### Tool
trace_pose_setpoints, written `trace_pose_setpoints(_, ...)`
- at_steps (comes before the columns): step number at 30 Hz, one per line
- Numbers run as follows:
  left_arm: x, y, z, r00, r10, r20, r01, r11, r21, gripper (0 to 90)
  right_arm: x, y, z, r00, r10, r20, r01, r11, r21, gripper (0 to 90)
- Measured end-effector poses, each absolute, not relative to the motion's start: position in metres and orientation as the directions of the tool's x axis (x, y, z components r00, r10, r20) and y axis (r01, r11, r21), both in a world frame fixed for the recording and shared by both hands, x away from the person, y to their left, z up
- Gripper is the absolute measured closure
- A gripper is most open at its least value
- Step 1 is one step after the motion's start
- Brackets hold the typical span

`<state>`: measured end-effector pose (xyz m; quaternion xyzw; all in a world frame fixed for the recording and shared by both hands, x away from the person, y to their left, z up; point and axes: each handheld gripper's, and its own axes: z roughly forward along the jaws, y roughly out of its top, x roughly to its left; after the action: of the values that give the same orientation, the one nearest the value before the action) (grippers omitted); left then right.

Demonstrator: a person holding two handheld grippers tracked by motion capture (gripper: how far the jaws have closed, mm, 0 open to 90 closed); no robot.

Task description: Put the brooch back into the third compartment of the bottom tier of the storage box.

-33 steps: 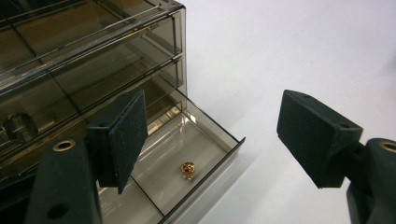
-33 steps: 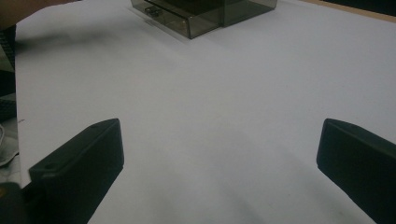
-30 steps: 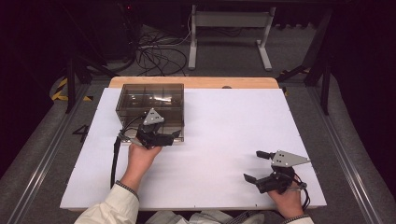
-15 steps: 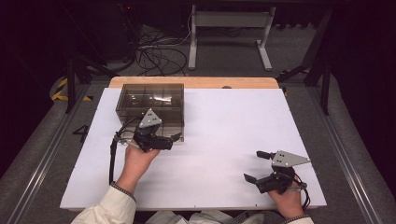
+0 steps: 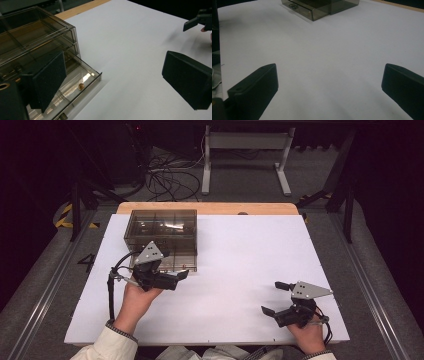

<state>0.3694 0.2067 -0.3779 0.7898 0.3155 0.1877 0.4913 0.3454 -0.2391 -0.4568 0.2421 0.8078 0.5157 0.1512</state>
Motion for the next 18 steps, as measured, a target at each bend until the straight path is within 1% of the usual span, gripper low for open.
trace_pose_setpoints(4, 0.362, 0.219, -0.376, 0.724, 0.690, -0.029, 0.314, -0.292, 0.903, 6.5, 0.345, -0.239, -0.457, -0.837, 0.547, 0.004, 0.234, 0.351, 0.906, 1.5)
trace_pose_setpoints(10, 0.353, 0.234, -0.378, 0.717, 0.697, -0.027, 0.310, -0.284, 0.907, 6.5, 0.345, -0.239, -0.457, -0.837, 0.547, 0.003, 0.233, 0.351, 0.907, 1.5)
trace_pose_setpoints(16, 0.341, 0.245, -0.382, 0.713, 0.701, -0.012, 0.281, -0.269, 0.921, 6.5, 0.345, -0.239, -0.457, -0.837, 0.547, 0.003, 0.233, 0.352, 0.906, 1.5)
trace_pose_setpoints(18, 0.338, 0.249, -0.385, 0.712, 0.702, -0.026, 0.286, -0.256, 0.923, 6.5, 0.345, -0.239, -0.457, -0.837, 0.547, 0.003, 0.233, 0.352, 0.907, 1.5)
